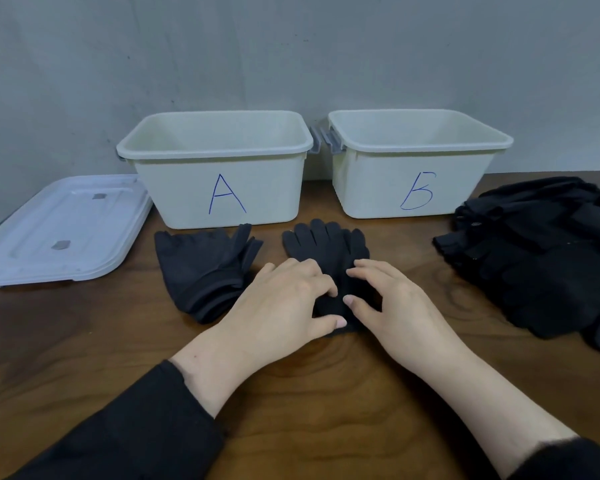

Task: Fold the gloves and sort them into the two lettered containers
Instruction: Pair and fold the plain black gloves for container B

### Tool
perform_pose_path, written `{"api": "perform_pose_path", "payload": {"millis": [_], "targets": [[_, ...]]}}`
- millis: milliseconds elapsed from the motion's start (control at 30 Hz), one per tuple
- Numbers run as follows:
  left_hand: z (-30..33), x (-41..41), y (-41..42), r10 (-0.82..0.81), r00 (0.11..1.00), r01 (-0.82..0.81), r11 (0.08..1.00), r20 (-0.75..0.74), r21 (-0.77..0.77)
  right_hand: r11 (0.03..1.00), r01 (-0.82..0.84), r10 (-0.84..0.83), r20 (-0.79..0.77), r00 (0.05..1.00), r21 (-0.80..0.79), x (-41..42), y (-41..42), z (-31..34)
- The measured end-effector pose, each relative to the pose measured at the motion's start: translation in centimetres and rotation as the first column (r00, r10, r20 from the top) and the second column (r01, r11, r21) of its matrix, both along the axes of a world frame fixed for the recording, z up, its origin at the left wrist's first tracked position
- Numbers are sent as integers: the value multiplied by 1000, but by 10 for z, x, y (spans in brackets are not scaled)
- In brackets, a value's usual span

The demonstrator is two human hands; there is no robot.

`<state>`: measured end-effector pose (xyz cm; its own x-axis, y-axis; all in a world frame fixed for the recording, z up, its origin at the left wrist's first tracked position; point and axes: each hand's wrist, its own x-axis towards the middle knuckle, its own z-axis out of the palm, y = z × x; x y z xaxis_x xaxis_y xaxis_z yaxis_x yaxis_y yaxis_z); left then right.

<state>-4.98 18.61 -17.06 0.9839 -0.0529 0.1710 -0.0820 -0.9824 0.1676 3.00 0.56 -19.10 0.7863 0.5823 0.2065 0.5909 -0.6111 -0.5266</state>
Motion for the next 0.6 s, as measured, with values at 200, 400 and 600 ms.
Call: {"api": "perform_pose_path", "payload": {"millis": [200, 400, 600], "targets": [[-2, 0, -1, -66, 995, 65, 998, 75, 14, 988, 126, -129, 30, 991, 85, -1, -14, 2], [-2, -1, -4, -33, 968, 52, 996, 249, -69, 987, 143, -145, 17, 989, 75, -1, -16, 3], [-5, -6, -2, -154, 980, 158, 987, 125, -28, 983, 153, -154, 6, 988, 101, 1, -19, 1]]}}
